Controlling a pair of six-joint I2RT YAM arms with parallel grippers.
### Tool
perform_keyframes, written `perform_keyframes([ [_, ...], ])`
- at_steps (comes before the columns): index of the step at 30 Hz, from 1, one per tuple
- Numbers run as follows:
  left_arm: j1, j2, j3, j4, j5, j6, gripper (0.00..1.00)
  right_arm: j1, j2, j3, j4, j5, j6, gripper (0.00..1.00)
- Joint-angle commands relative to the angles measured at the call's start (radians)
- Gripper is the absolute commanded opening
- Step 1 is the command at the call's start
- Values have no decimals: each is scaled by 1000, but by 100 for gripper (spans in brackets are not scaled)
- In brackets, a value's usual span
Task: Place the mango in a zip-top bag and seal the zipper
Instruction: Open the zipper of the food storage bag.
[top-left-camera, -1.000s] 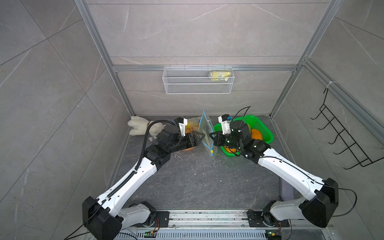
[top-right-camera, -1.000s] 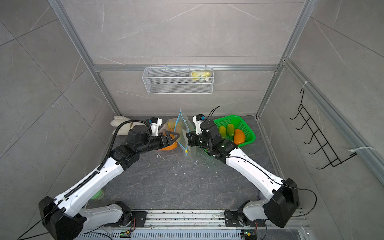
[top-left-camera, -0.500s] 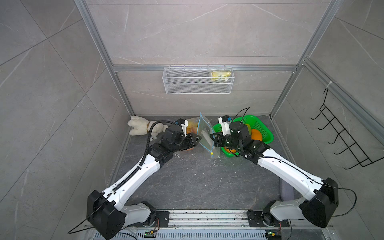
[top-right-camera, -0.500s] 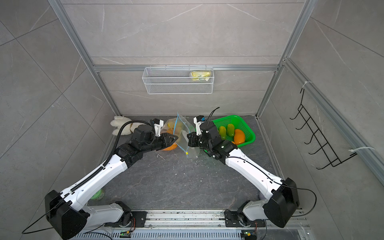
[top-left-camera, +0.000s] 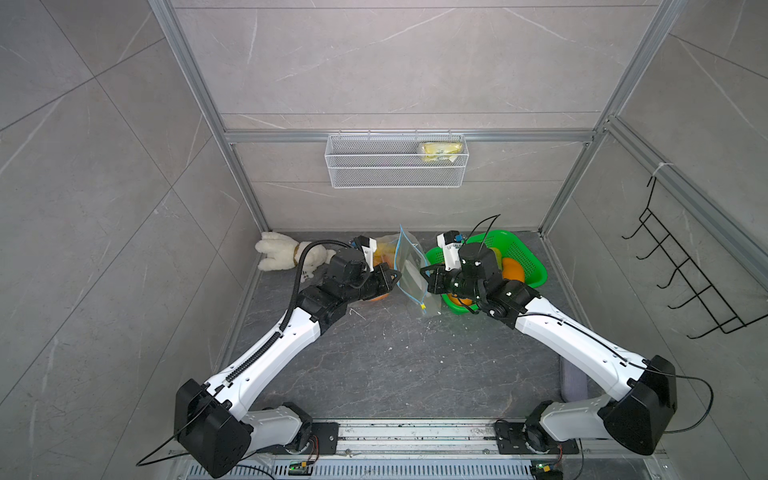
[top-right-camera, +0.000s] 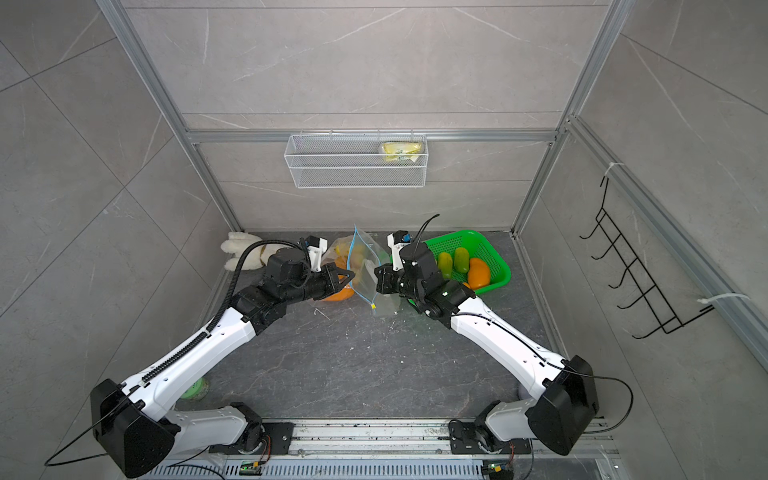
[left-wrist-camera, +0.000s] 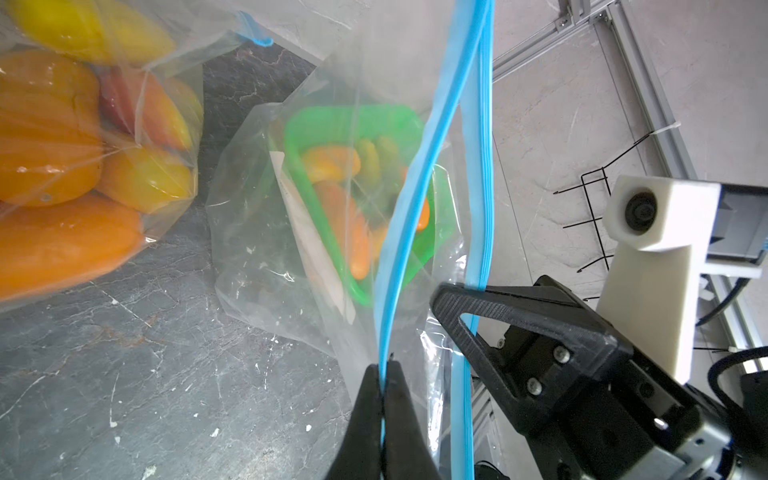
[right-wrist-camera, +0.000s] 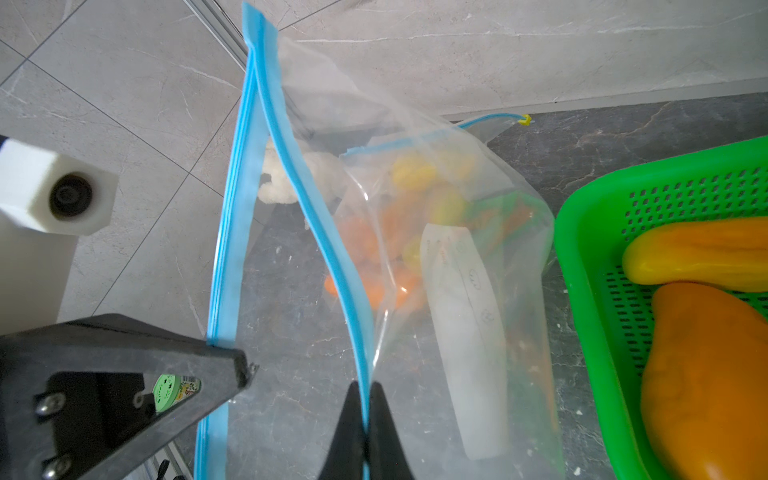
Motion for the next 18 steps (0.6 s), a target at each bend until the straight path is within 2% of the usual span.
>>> perform_keyframes([
  [1,0,11,111,-16,-37,23,0,-2,8,24,-14,-39,-15,19],
  [4,0,45,191,-69,-62,52,0,-4,26,62,19,-156,-19,27],
  [6,-2,80,256,-135,-88,73,0,-4,38,89,26,-196,-16,38],
  [7,-3,99,289,-170,-100,85,0,-3,38,101,17,-193,-14,44],
  [9,-3,131,338,-218,-113,101,0,-6,28,114,15,-198,-16,47],
  [12,-3,179,400,-279,-119,127,0,-13,-6,128,-6,-214,-21,58],
  [18,-4,256,455,-303,-90,148,0,-45,-154,75,-98,-174,-45,67],
])
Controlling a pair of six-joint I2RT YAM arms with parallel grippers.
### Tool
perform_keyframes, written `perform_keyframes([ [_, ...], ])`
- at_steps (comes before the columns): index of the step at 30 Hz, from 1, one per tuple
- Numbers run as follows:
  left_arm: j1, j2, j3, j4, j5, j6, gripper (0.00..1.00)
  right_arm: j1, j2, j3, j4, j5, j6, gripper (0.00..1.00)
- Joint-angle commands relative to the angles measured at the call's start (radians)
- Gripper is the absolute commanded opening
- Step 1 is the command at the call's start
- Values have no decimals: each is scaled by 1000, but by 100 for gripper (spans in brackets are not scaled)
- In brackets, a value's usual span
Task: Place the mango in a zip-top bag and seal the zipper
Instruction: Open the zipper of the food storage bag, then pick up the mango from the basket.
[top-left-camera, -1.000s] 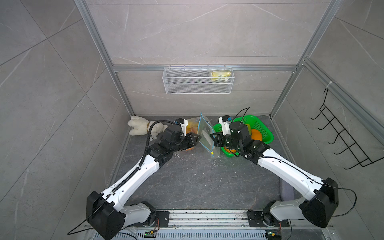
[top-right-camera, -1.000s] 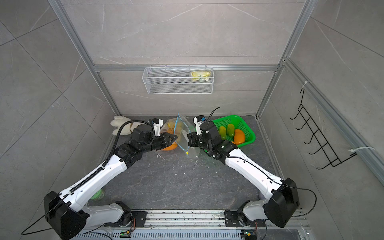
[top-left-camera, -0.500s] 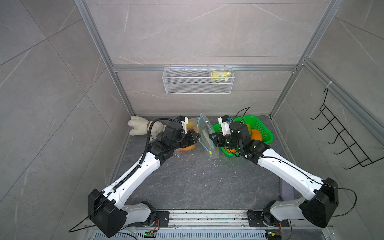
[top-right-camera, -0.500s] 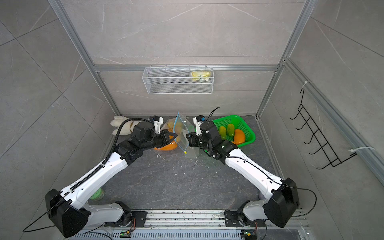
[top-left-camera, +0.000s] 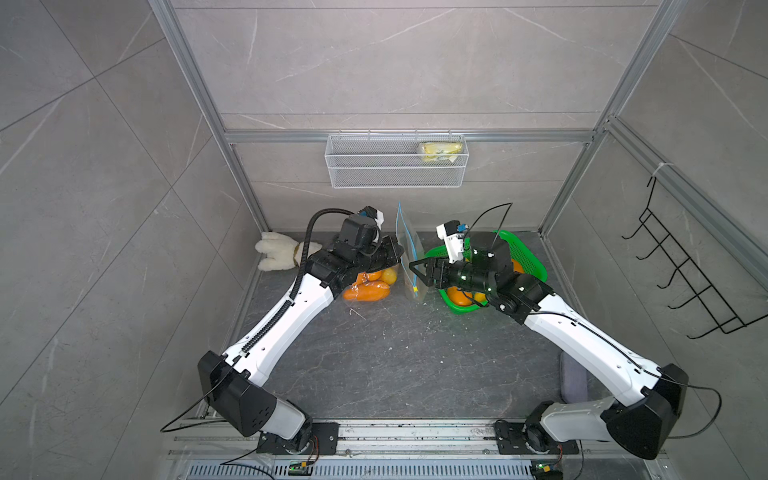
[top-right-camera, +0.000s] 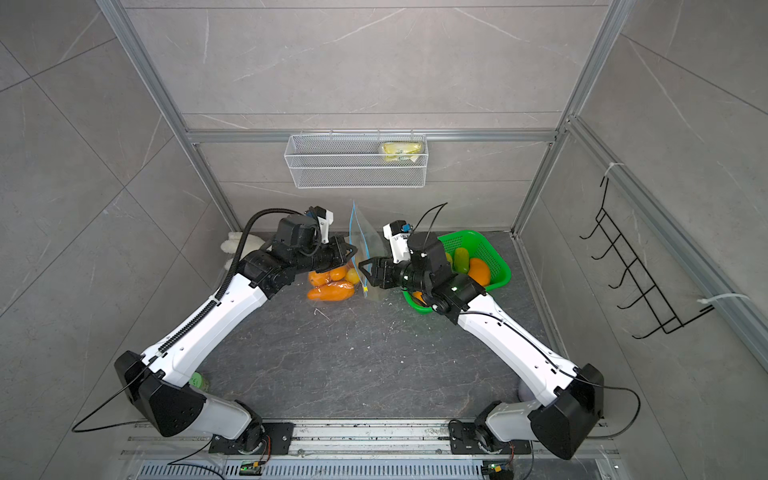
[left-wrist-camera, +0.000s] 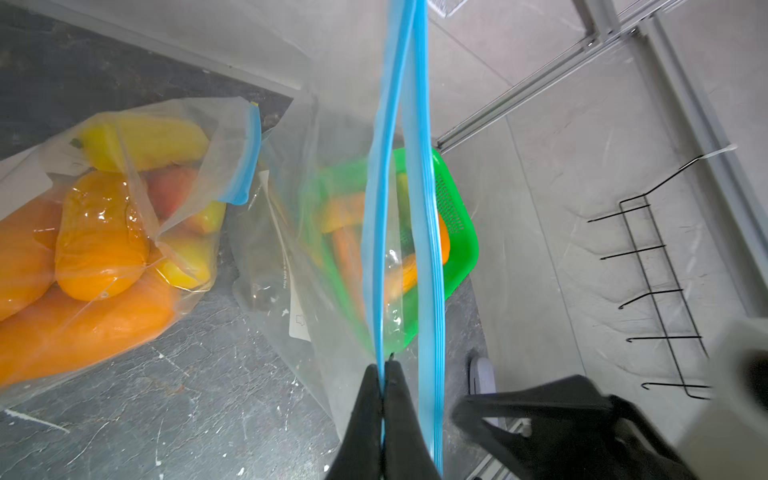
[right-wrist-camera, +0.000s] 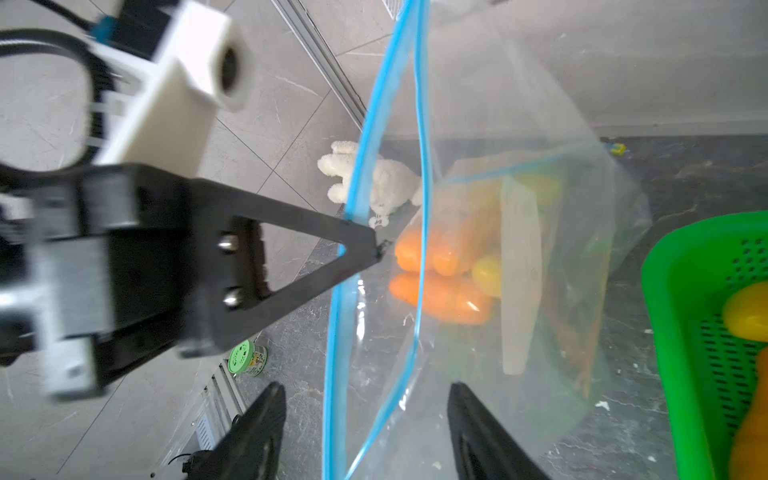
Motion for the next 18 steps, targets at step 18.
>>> perform_keyframes([
  [18,-2,58,12,66,64,29,0,-267,367,139,-492,238,-327,84],
])
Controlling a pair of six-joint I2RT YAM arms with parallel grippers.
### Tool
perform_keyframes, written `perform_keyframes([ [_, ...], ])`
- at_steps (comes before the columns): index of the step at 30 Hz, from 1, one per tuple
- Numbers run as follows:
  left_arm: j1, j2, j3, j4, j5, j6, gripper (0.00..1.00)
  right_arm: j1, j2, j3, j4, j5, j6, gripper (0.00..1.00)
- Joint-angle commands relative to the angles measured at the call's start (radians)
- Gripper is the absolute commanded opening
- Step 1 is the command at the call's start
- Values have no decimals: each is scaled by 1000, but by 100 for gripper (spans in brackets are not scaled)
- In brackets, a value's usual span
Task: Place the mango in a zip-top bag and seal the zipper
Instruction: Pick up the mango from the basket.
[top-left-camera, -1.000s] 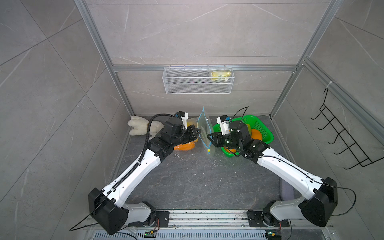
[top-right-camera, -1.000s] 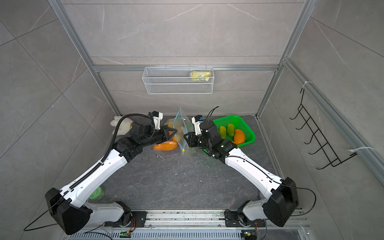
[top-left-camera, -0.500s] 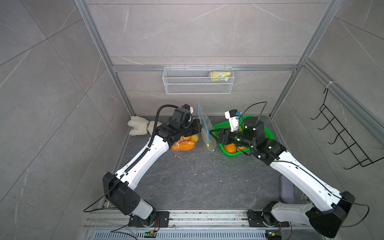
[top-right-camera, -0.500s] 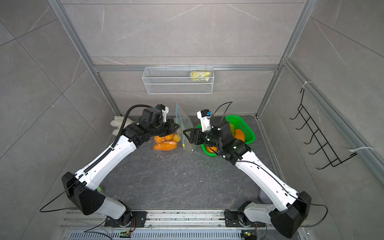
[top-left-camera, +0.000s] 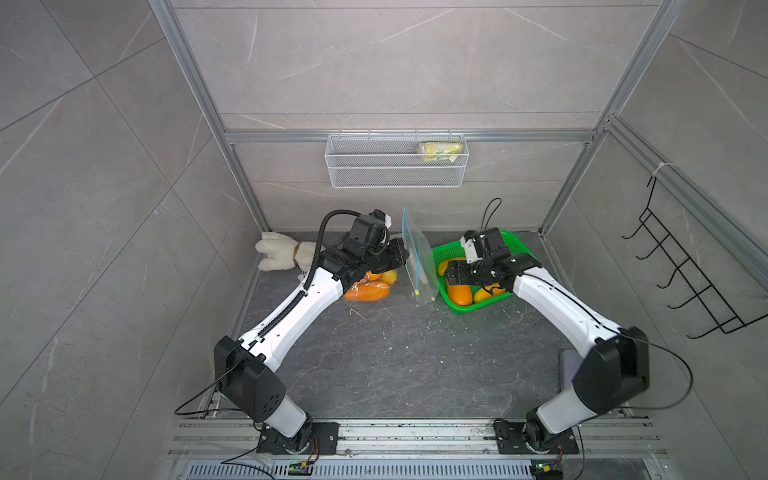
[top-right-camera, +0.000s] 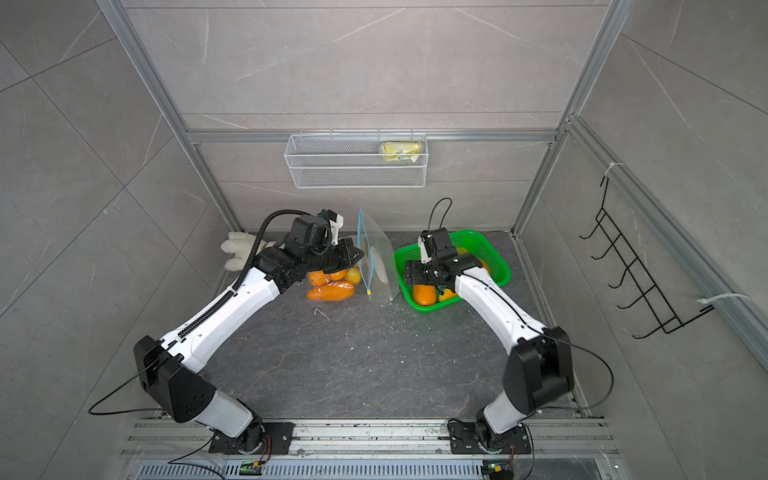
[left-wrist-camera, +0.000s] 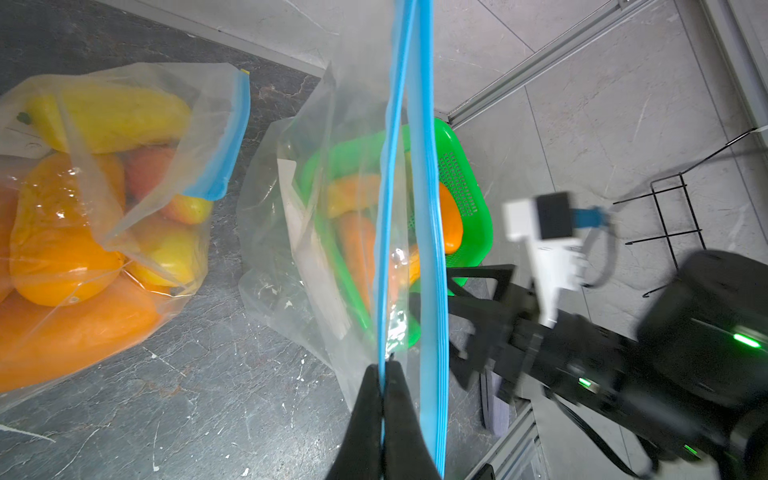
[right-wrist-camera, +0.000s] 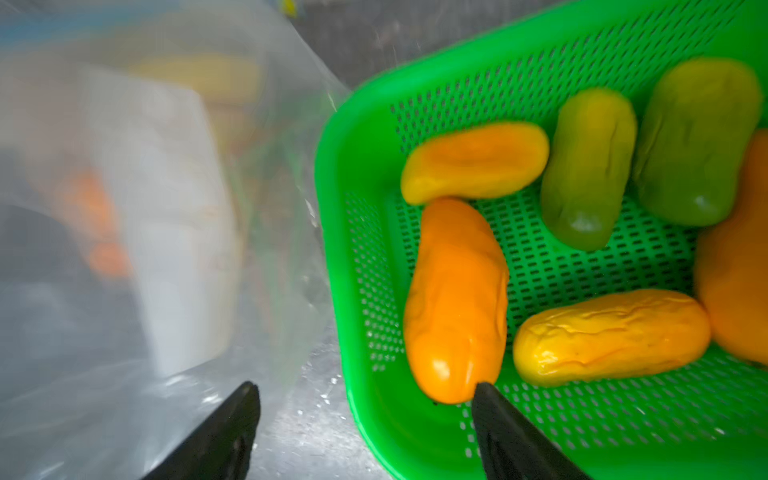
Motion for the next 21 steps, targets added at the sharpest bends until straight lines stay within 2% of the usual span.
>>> perform_keyframes([
  [1,-1,-12,-3,54,27,10,0,-14,78,70,-125,21,-120,85],
  [7,3,-20,-20,79,30,3,0,-43,228,139,-150,32,-172,87],
  [12,6,-24,-34,100,34,-5,0,-63,338,206,-179,88,-195,89],
  [18,13,-31,-49,116,39,-17,0,-79,452,282,-197,49,-227,89],
  [21,15,-38,-60,127,41,-24,0,-84,497,311,-197,45,-226,85],
])
